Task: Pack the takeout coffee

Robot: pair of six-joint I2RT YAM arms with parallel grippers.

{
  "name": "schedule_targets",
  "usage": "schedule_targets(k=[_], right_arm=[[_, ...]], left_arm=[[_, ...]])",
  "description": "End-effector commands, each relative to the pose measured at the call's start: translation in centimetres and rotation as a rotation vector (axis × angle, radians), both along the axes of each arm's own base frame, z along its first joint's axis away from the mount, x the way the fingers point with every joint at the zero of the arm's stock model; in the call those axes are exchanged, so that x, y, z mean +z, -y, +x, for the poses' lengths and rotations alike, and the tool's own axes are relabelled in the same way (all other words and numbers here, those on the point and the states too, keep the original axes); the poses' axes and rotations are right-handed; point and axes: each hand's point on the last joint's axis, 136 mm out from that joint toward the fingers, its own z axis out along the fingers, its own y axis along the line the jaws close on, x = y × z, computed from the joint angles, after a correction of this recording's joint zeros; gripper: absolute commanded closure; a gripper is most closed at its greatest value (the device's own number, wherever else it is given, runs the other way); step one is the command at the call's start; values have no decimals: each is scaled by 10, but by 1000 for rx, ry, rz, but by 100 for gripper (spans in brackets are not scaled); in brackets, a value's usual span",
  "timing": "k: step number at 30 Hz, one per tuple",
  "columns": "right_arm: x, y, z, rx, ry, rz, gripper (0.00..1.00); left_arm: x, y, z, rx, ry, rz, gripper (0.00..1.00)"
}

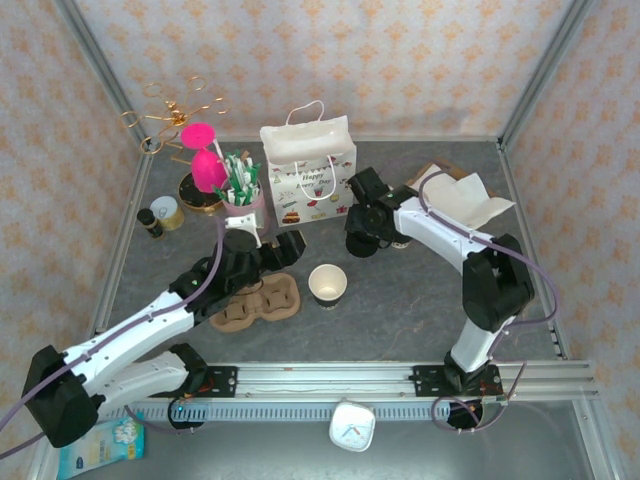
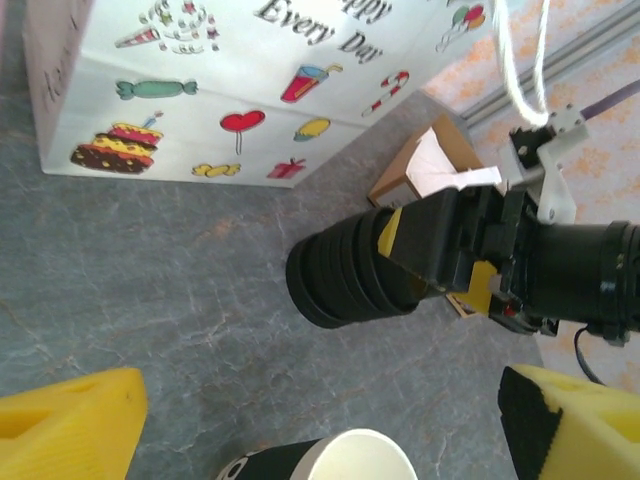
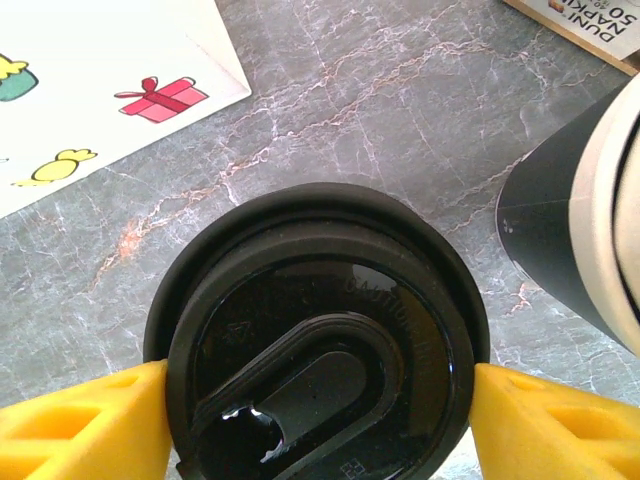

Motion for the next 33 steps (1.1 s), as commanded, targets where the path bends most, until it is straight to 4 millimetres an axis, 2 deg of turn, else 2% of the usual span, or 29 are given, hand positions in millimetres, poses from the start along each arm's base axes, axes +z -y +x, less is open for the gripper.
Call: schedule_targets(k=[1,7,13,19,29,33], right_arm=[[9,2,1,-22,29,36,27],[10,-4,0,-22,25,76,27],[8,2,-2,-40,21,48,28],[12,0,1,-44,23,53,29],[17,-2,-1,-59,33,63,29],[18,-3,-1,-62,34,60,29]], left_arm=[[6,18,6,-41,18,-117,18],[-7,44,21,-103,5,-146,30],[-16,58,36,-124,8,-159,34],[-30,82,52,-188,-24,-159,40],[-54,98,78,-226,-34,-191,51],[-58,106,86,-236,-38,-213,52]])
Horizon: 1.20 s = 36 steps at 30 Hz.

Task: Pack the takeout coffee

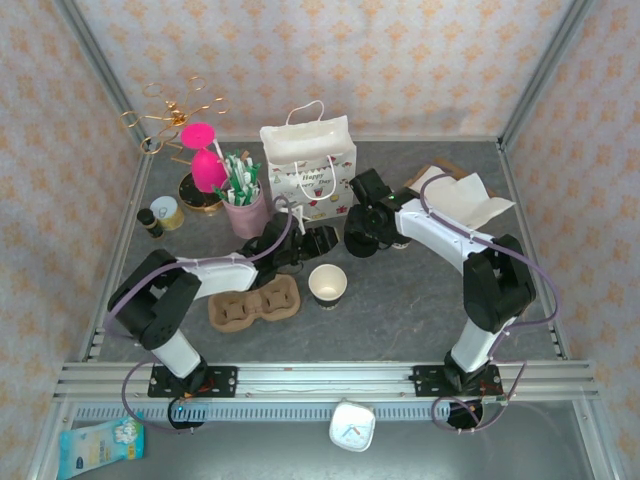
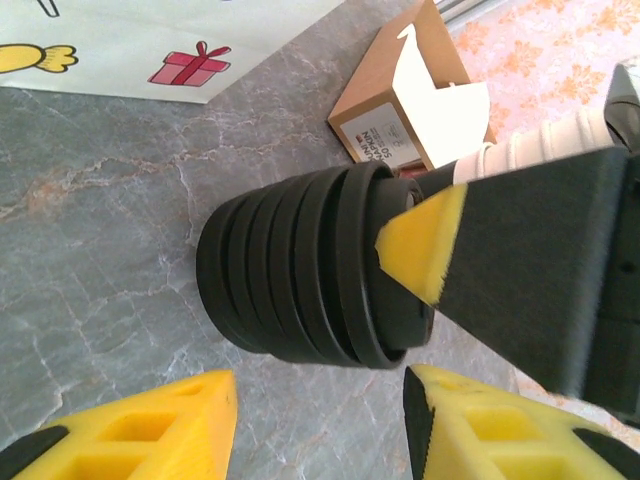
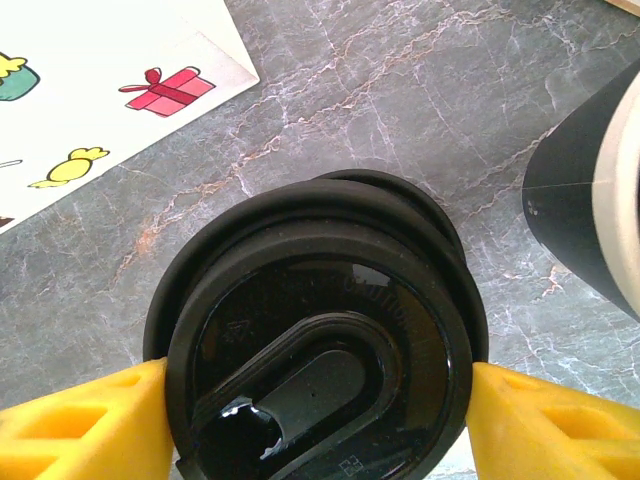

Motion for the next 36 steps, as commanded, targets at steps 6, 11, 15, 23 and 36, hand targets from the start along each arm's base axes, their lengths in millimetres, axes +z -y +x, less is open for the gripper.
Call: schedule_targets(k=[6,11,15,23,36], right_arm=[[26,-1,1,-27,58,6,30],[27,0,0,-35,61,-6,30],[31,1,1,-44,71,-4,30],[32,0,0,-47,73,2,30],[36,-3,0,-53,87,21,31]], left_arm=[[15,20,20,-21,55,-94,56],[6,15,25,8,42,-88,60],[1,18,26,4,34,-98,62],[-3,24,30,-5,31,-125,66],[-19,27,29,-16,-6,-111,66]])
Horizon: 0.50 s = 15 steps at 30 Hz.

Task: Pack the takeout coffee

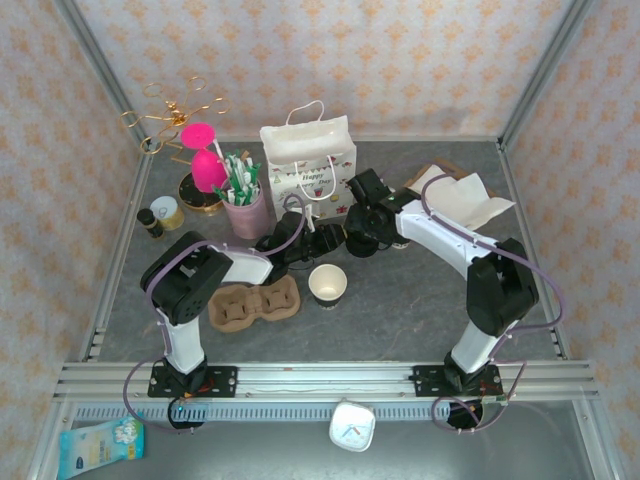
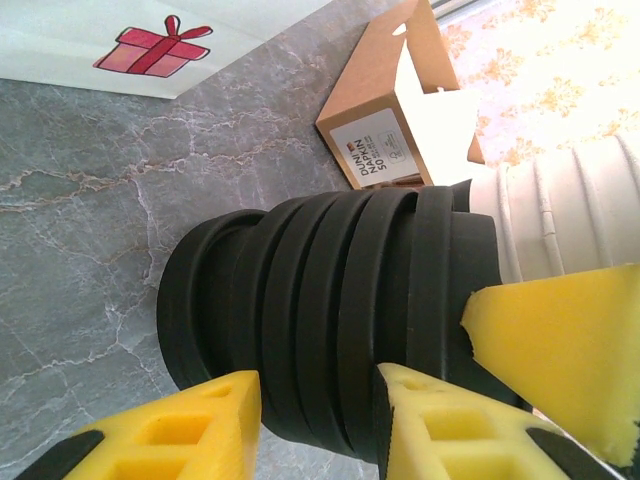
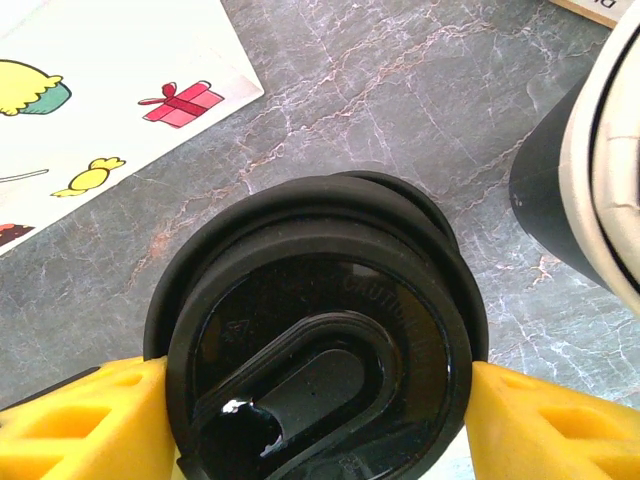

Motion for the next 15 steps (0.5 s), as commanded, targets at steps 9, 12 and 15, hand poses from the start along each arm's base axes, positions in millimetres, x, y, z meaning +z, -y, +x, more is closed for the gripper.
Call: schedule_targets(k=[9,12,15], right_arm=[[26,1,3,-31,63,17,32],[31,3,4,-36,77,13,32],[37,4,4,-37,82,13,33]], left_arm=[[-4,0,4,7,-3,-36,67],[4,0,6,10,19,-32,67],[-2,2,8,-3,-3,-15,68]])
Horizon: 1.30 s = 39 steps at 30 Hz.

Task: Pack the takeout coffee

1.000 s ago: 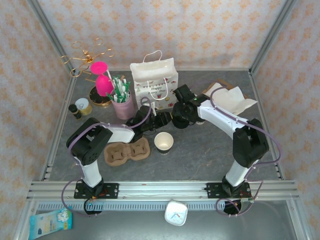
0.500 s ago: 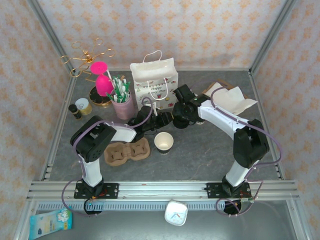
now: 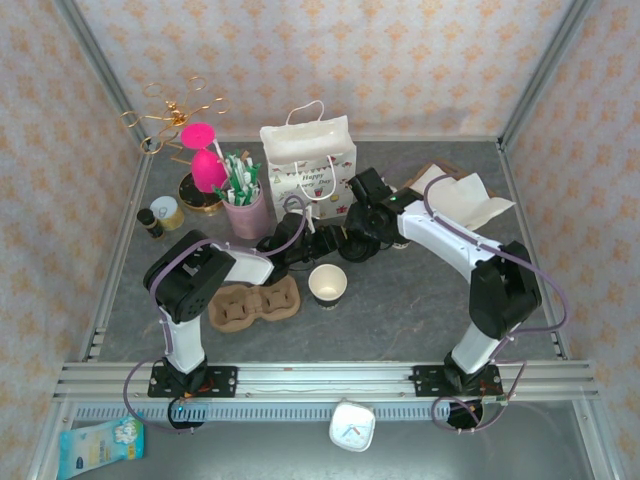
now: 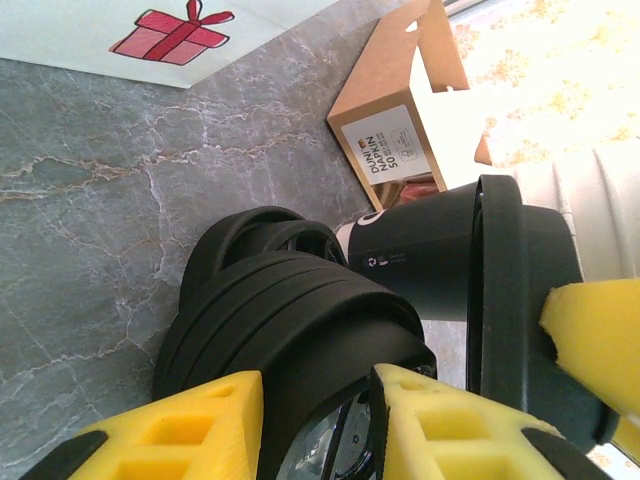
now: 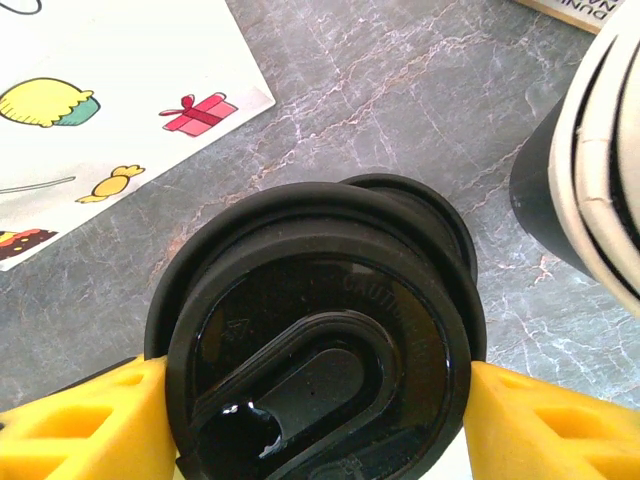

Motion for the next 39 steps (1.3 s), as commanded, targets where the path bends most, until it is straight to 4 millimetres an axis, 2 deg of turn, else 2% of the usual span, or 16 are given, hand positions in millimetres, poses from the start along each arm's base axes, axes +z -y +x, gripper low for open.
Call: schedule_targets(k=[1,4,9,15,19,24,30,39], right_arm=[[32,1,4,-19,70,15,33],[43,-3,4,-9,92,53,33],[57,-6,4,3,108,72,33],[73,-6,-3,33,124,77,33],[80,-9,-15,74,114,43,33],[88,-16,-40,134,93,15,33],[93,-26,-80,219,53,-2,34],[73,-61,-140,378,-41,-104,34]], left_arm=[[3,3,5,-16,11,-12,68],[12,-3,5,0,46,-20,68],[23,1,7,-25,61,-2,68],[29,-16,7,24,65,46,67],[38,-26,-4,38,70,51,67],[42,-44,-23,51,61,90,67],[48,-76,-51,76,48,205,66],[56,-122,-94,138,10,299,65]])
